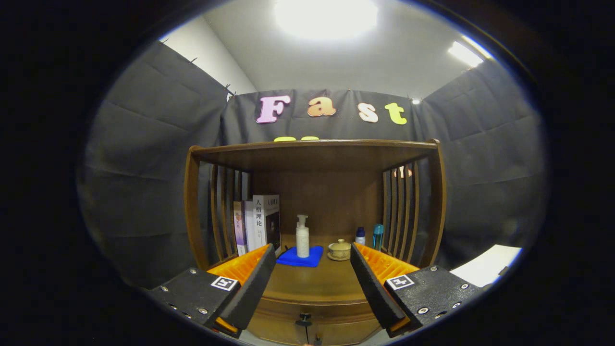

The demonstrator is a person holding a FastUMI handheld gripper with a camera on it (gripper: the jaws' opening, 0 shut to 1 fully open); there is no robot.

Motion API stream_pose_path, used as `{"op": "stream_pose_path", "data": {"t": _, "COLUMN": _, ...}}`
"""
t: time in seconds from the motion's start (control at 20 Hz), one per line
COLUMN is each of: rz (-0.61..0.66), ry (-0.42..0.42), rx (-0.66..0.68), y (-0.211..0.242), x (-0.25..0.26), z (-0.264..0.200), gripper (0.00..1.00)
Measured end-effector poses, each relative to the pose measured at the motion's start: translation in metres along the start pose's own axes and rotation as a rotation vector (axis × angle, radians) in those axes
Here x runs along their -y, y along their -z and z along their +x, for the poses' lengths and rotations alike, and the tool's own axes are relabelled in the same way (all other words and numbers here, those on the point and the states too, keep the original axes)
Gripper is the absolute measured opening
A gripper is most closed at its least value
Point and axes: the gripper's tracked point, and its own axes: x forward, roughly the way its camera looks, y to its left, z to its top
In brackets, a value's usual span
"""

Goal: Pull open the drawer, take out the items inside it, and place them on the countertop above the cabinet.

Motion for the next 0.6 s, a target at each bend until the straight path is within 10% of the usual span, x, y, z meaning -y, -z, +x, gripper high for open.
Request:
{"op": "stream_pose_path", "data": {"t": 0.45, "rz": -0.092, "ry": -0.088, "rx": -0.061, "y": 0.023, "x": -0.003, "z": 0.007, "gripper": 0.96}}
{"op": "stream_pose_path", "data": {"t": 0.6, "rz": -0.227, "ry": 0.031, "rx": -0.042, "y": 0.028, "x": 0.028, "z": 0.009, "gripper": 0.95}}
